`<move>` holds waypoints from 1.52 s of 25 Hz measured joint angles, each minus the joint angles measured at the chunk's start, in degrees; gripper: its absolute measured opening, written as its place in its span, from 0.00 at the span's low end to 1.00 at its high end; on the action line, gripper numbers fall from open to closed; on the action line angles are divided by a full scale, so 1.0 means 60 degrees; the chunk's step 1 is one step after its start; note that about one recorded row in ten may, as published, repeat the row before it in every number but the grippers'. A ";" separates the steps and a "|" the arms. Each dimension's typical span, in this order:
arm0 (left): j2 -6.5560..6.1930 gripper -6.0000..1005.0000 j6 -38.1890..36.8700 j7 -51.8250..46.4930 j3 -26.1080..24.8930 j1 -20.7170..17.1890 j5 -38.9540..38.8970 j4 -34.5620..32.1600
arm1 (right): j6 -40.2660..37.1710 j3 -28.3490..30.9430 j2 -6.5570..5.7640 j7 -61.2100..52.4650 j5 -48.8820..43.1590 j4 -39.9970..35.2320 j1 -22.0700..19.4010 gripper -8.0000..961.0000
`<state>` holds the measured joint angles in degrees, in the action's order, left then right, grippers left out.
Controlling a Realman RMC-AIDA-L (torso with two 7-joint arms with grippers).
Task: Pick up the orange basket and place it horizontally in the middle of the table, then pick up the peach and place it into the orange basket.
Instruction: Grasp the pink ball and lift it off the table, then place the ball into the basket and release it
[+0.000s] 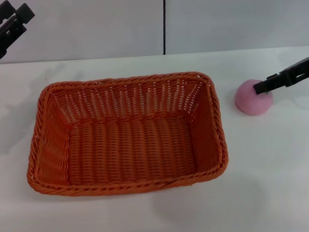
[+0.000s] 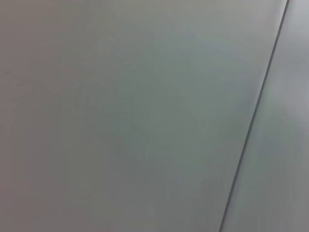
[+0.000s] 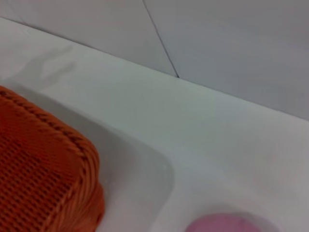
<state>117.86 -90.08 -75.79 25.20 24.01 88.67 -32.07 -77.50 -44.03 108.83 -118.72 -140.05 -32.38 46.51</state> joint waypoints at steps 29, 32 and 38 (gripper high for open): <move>-0.0004 0.67 0.0215 0.0535 -0.0034 -0.0013 -0.0497 0.0424 | -0.0934 0.0152 0.0397 0.0505 0.3190 -0.2886 -0.1768 0.15; -0.0003 0.67 0.0072 0.0663 -0.0034 -0.0015 -0.0505 0.0424 | -0.1492 0.0144 0.0558 0.0549 0.4396 -0.3802 -0.2129 0.12; 0.0013 0.67 -0.0134 0.0850 -0.0044 0.0035 -0.0606 0.0518 | -0.2673 -0.0337 0.1034 0.0627 0.5531 -0.4556 -0.1842 0.10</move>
<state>117.93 -90.89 -70.69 24.94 24.22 85.04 -28.96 -93.53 -46.05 115.04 -114.96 -106.86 -59.72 35.47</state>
